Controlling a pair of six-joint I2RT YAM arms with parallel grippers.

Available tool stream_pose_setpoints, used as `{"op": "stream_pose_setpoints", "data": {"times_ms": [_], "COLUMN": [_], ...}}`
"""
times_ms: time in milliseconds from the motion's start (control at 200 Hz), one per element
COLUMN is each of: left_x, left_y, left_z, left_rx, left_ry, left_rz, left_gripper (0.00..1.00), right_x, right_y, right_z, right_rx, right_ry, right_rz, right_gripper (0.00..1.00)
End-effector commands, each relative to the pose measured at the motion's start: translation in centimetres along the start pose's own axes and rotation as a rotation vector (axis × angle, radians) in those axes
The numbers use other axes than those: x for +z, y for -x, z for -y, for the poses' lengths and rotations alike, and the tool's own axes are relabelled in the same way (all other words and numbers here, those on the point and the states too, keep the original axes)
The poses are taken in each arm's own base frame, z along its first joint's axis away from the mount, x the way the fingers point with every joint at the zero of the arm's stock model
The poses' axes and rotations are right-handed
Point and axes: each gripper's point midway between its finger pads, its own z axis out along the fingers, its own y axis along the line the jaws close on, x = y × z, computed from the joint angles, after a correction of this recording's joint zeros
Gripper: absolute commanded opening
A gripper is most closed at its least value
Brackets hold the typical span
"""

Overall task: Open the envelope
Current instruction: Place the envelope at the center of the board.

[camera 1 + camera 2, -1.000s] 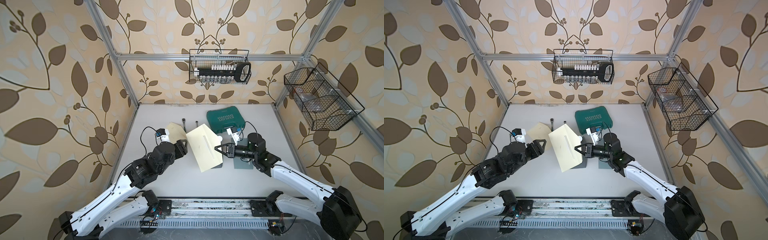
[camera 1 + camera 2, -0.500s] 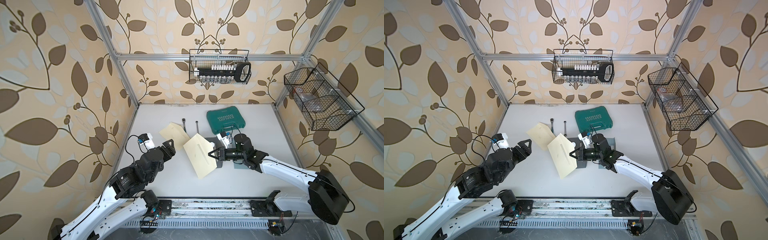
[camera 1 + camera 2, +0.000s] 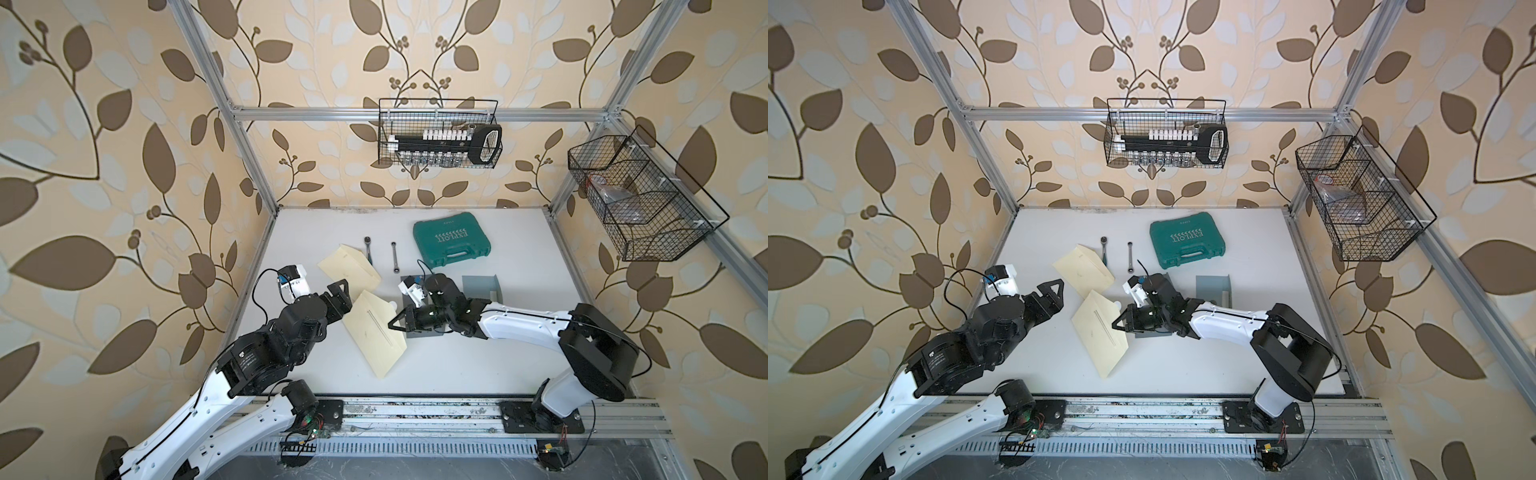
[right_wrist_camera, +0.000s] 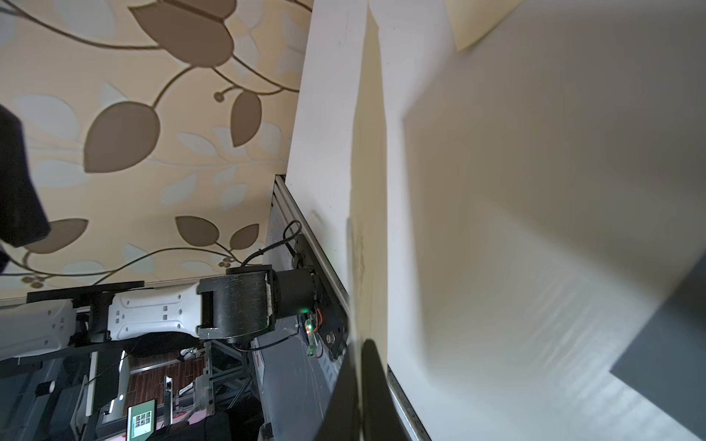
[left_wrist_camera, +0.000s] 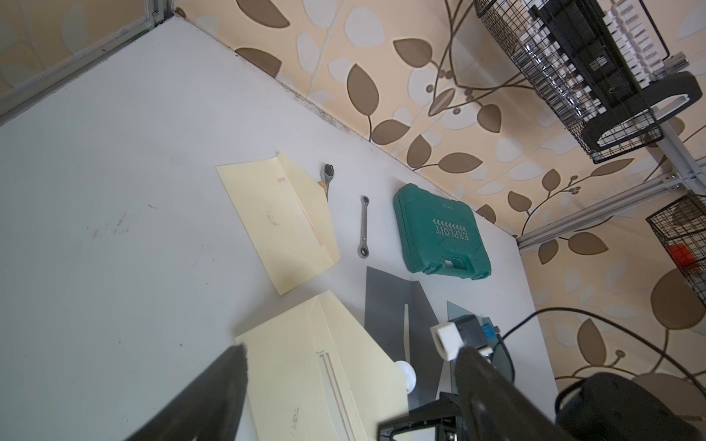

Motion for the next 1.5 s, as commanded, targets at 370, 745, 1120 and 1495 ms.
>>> {"op": "stream_pose_setpoints", "data": {"times_ms": [370,745,1120,1495], "left_x": [-1.0,-0.6,-0.9,-0.6], "left_y": [-0.3,-1.0,-0.8,-0.9], "left_z": [-1.5,-1.5,-1.6,-1.3], "left_rx": [-0.025,-0.030,-0.036,-0.033], "left_ry": [-0.017,-0.029,-0.028,-0.029], "left_rz": [0.009,-0.005,0.000,-0.009], "left_gripper": [0.94,0.95,0.95,0.95], "right_x": [4.4,5.5,6.6,6.6], "right_y": [-1.4,-1.8,-0.9,-1.0], "right_z": [3.2,5.7,6.1,7.0], "right_rx": [0.149,0.211,0.186,0.194], "right_ry": [-0.091,-0.156,-0.174,-0.197], "right_rz": [-0.081,-0.093,-0.099,-0.101], "right_gripper": [0.06,0.07,0.07,0.10]}}
